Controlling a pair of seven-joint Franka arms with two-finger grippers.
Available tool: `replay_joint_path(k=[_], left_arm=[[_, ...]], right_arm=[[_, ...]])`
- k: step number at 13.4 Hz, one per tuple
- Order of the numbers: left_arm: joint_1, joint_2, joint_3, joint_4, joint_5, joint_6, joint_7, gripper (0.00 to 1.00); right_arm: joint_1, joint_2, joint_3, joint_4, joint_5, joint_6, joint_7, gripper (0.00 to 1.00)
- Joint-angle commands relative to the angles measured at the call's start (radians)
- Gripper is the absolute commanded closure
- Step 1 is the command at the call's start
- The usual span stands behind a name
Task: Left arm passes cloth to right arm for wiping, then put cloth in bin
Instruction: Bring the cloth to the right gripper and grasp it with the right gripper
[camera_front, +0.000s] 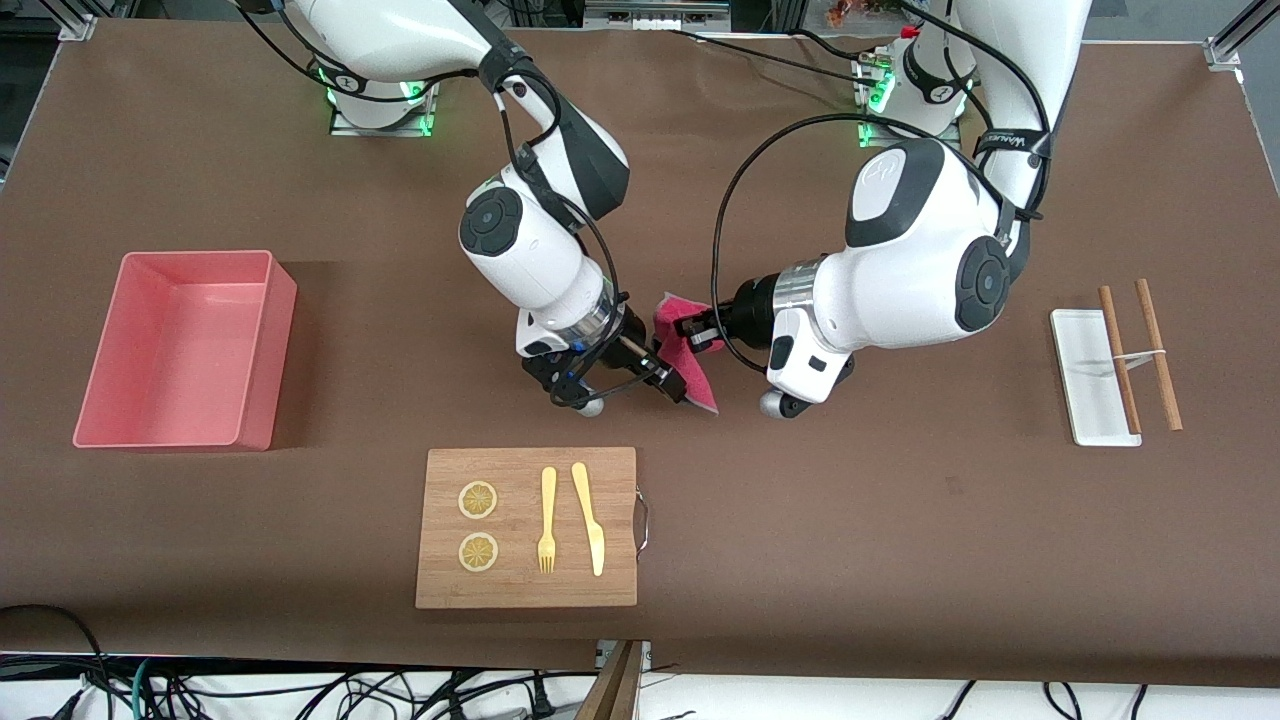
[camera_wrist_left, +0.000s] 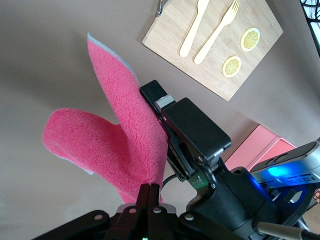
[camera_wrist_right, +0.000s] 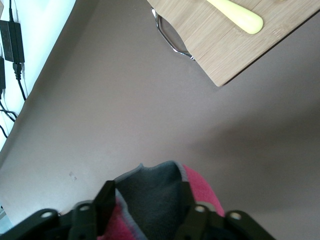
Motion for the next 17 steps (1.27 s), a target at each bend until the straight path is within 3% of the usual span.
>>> replay_joint_path(k=[1,2,3,17], left_arm=[[-0.002,0.018,0.007,0.036,-0.031,-0.004,-0.009,1.0],[-0.002,0.018,0.007,0.036,-0.031,-0.006,-0.009,1.0],[-0.002,0.018,0.007,0.036,-0.031,-0.006,-0.009,1.0],[0.004,0.018,0.01,0.034,-0.031,-0.009,-0.008,1.0]], right_arm=[[0.001,0.014,0.004,0.023,0.021,0.007,-0.003,0.87],[0.001,0.014,0.004,0.023,0.021,0.007,-0.004,0.97],[0.001,0.014,0.004,0.023,0.021,0.007,-0.004,1.0],[-0.026,0.006,0.004,0.022,0.021,-0.012,-0.055,1.0]])
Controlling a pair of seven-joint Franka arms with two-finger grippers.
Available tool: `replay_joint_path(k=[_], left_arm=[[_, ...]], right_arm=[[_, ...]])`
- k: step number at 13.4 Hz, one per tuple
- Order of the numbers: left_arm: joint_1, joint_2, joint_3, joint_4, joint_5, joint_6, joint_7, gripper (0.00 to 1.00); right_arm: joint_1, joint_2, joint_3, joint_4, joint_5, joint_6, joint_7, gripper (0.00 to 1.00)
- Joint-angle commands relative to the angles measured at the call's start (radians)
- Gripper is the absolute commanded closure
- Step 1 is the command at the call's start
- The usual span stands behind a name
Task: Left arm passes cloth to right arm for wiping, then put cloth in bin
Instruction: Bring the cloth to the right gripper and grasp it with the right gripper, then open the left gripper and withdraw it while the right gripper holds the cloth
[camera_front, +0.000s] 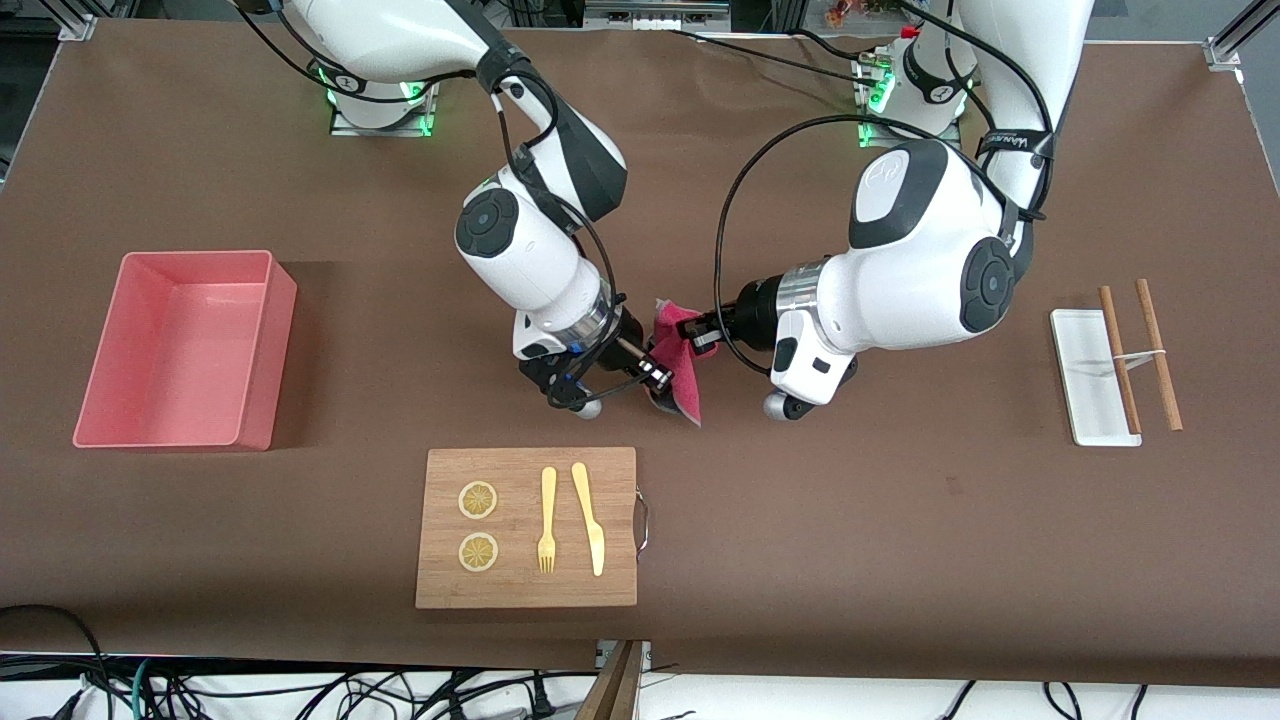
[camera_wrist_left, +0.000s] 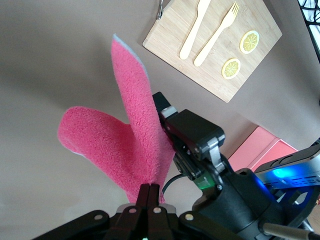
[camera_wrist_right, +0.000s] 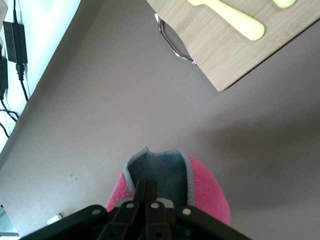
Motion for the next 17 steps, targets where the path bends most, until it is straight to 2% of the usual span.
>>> replay_joint_path(k=[1,4,7,8,9,11,13,15,17], left_arm=[[0.008,0.018,0.008,0.035,-0.03,-0.012,-0.006,1.0],[0.083,0.015,0.006,0.035,-0.066,-0.04,0.0,1.0],[0.096,0.012,0.006,0.035,-0.083,-0.054,0.0,1.0],[0.107,0.01,0.009,0.033,-0.083,-0.055,0.0,0.41],[0.126,0.009,0.011,0.033,-0.079,-0.055,0.003,0.0],[0.169,-0.006,0.015,0.033,-0.077,-0.102,0.006,0.0],[0.234,-0.022,0.017,0.032,-0.054,-0.193,0.055,0.0],[0.274,-0.077,0.017,0.018,0.053,-0.277,0.144,0.0],[0.303,-0.129,0.018,0.013,0.145,-0.375,0.148,0.0]], right_arm=[[-0.02,0.003,0.005,0.019,0.021,-0.031,-0.048,1.0],[-0.048,-0.012,0.005,0.019,0.024,-0.125,-0.115,1.0],[-0.057,-0.025,0.005,0.019,0.024,-0.145,-0.122,1.0],[-0.066,-0.025,0.005,0.019,0.025,-0.163,-0.141,1.0],[-0.068,-0.025,0.005,0.019,0.025,-0.18,-0.154,1.0],[-0.07,-0.032,0.005,0.019,0.034,-0.186,-0.155,1.0],[-0.086,-0.051,0.003,0.018,0.039,-0.263,-0.193,1.0],[-0.099,-0.063,0.002,0.018,0.04,-0.361,-0.237,1.0],[-0.099,-0.081,0.0,0.016,0.04,-0.447,-0.238,1.0]])
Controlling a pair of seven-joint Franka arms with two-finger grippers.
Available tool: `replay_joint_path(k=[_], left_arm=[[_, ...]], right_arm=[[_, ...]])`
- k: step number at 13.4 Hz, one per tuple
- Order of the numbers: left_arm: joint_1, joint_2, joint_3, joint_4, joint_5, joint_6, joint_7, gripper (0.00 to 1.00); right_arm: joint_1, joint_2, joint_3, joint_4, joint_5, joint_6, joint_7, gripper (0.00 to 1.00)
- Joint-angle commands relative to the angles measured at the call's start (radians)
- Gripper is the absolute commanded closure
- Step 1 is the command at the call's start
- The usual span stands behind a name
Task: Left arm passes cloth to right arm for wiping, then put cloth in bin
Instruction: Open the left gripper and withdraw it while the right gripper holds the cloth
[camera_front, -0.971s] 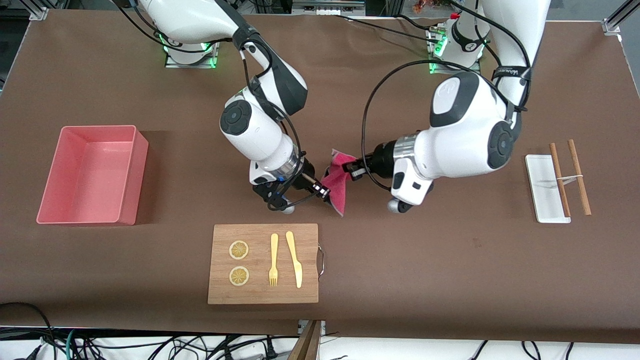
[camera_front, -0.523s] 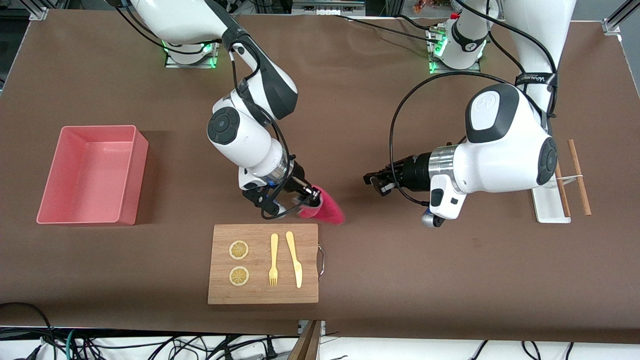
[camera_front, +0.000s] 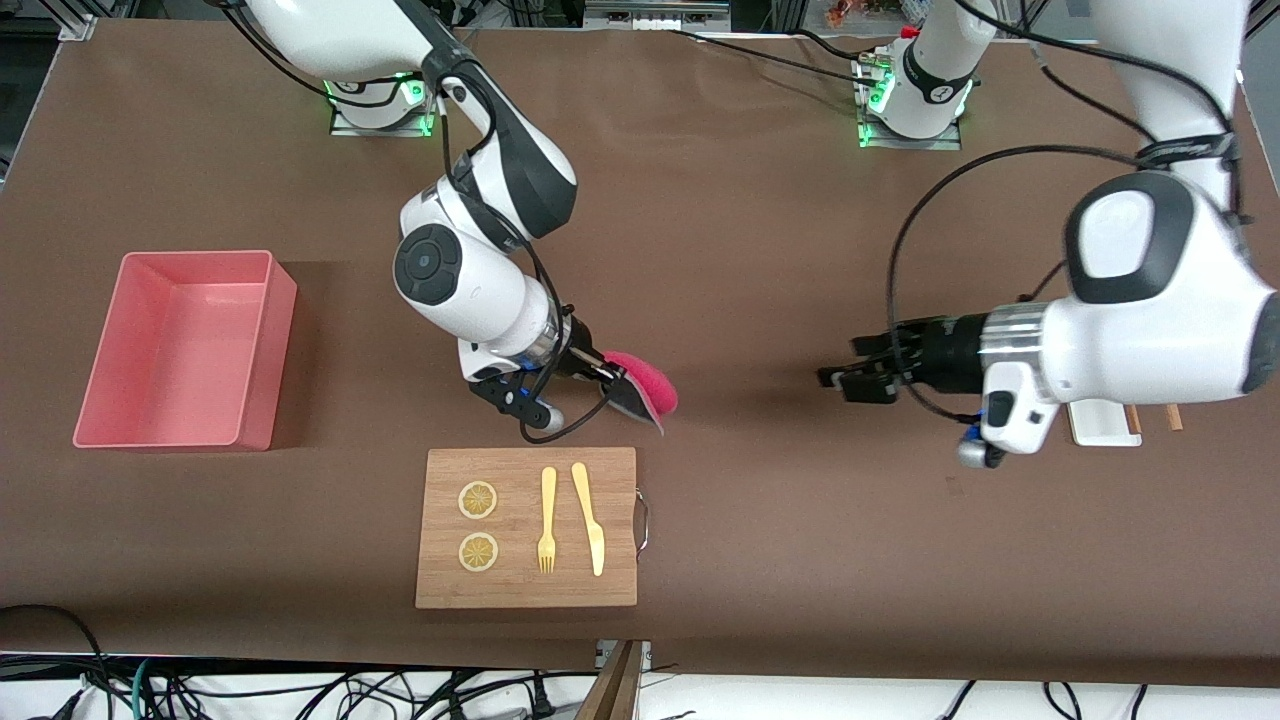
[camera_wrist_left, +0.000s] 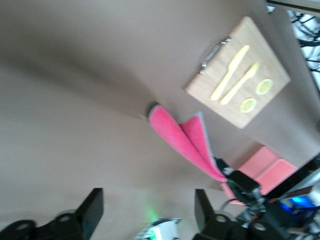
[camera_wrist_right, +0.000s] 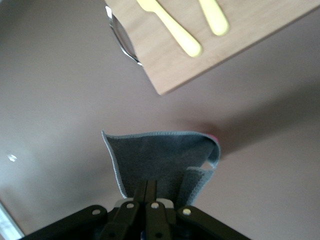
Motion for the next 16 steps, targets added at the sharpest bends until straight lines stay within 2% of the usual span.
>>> replay_joint_path(k=[1,3,4,7,10,14,16], left_arm=[[0.02,-0.095,-0.001,-0.023,0.128,-0.119,0.025,0.0],[0.029,-0.159,-0.003,-0.04,0.231,-0.205,0.028,0.0],[0.03,-0.208,-0.003,-0.08,0.271,-0.219,0.028,0.0],[0.032,-0.398,-0.003,-0.292,0.4,-0.21,0.123,0.0],[0.063,-0.553,-0.006,-0.486,0.494,-0.167,0.205,0.0],[0.063,-0.742,-0.009,-0.768,0.63,0.018,0.29,0.0],[0.063,-0.753,-0.008,-0.801,0.638,0.06,0.295,0.0]], right_arm=[[-0.006,-0.043,-0.001,-0.012,0.025,-0.109,-0.029,1.0],[-0.006,-0.065,-0.002,-0.012,0.018,-0.187,-0.03,1.0],[-0.007,-0.07,-0.008,-0.02,0.011,-0.239,-0.04,1.0],[-0.013,-0.065,-0.046,-0.071,0.01,-0.322,-0.124,1.0],[-0.015,-0.057,-0.069,-0.116,-0.007,-0.327,-0.173,1.0],[-0.027,-0.03,-0.08,-0.118,-0.015,-0.327,-0.222,1.0],[-0.029,-0.018,-0.086,-0.118,-0.03,-0.327,-0.227,1.0]])
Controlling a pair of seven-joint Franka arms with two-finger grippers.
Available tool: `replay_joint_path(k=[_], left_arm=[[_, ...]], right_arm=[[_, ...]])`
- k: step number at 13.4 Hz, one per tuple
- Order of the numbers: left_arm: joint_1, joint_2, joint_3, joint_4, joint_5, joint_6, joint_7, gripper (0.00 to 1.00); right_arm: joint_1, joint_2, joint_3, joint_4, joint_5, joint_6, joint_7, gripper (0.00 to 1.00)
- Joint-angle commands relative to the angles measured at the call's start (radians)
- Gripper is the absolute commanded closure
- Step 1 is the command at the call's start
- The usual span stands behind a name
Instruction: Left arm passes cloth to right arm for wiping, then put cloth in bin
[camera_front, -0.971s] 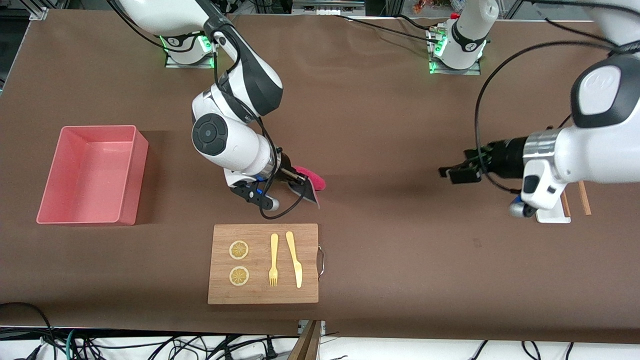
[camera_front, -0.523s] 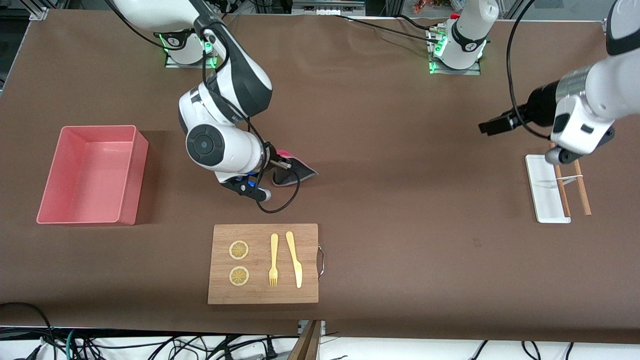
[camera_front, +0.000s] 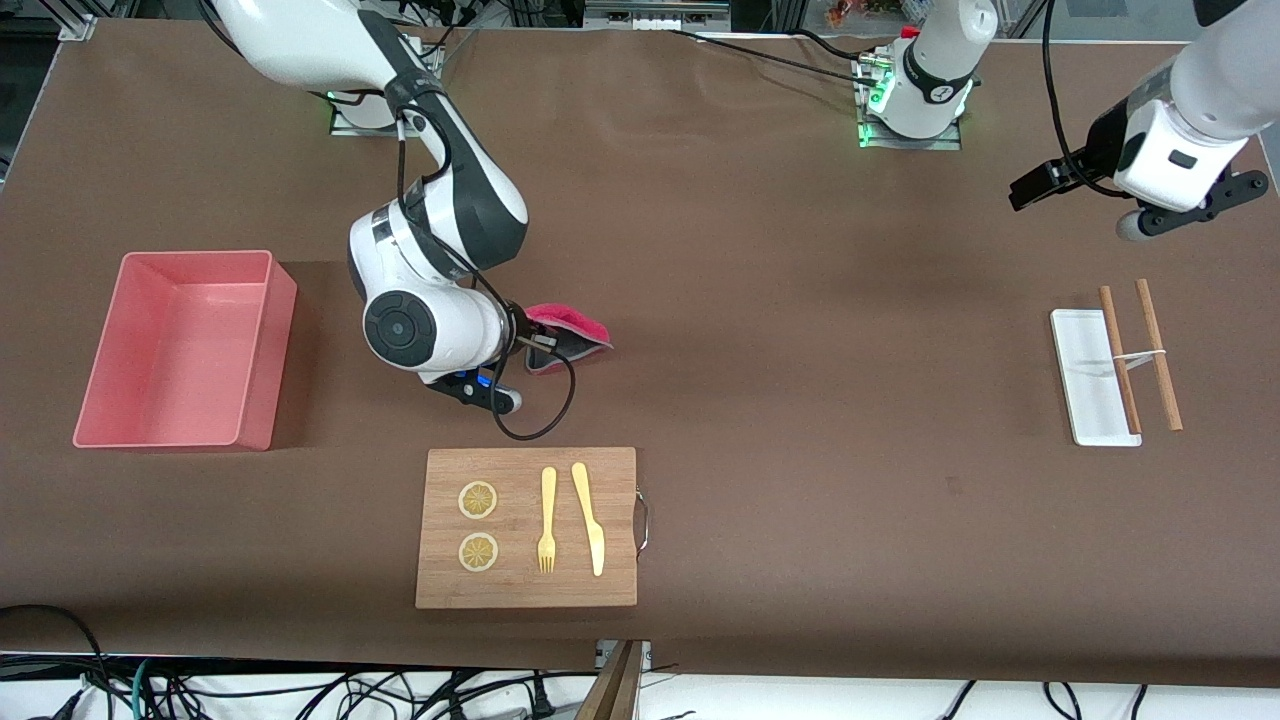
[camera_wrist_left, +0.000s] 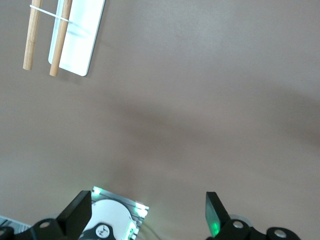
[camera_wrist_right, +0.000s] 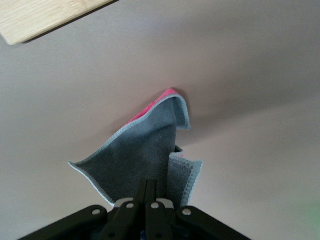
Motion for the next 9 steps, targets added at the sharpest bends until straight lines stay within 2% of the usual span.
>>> replay_joint_path(k=[1,3,4,7,9], left_arm=[[0.007,-0.061,-0.011,-0.086,0.051,0.079,0.032,0.0],[0.005,-0.061,-0.014,-0.083,0.08,0.096,0.034,0.0],[0.005,-0.061,-0.014,-0.081,0.08,0.096,0.035,0.0],[0.007,-0.053,-0.008,-0.077,0.08,0.121,0.069,0.0],[0.007,-0.053,-0.005,-0.072,0.08,0.139,0.077,0.0]], right_arm=[[-0.009,0.011,-0.011,-0.008,-0.017,-0.016,-0.037,1.0],[-0.016,0.028,-0.012,-0.028,-0.035,-0.011,-0.058,1.0],[-0.028,0.028,-0.012,-0.051,-0.073,-0.007,-0.074,1.0],[-0.125,-0.007,-0.015,-0.141,-0.115,-0.007,-0.26,1.0],[-0.151,-0.014,-0.055,-0.172,-0.146,-0.007,-0.366,1.0]])
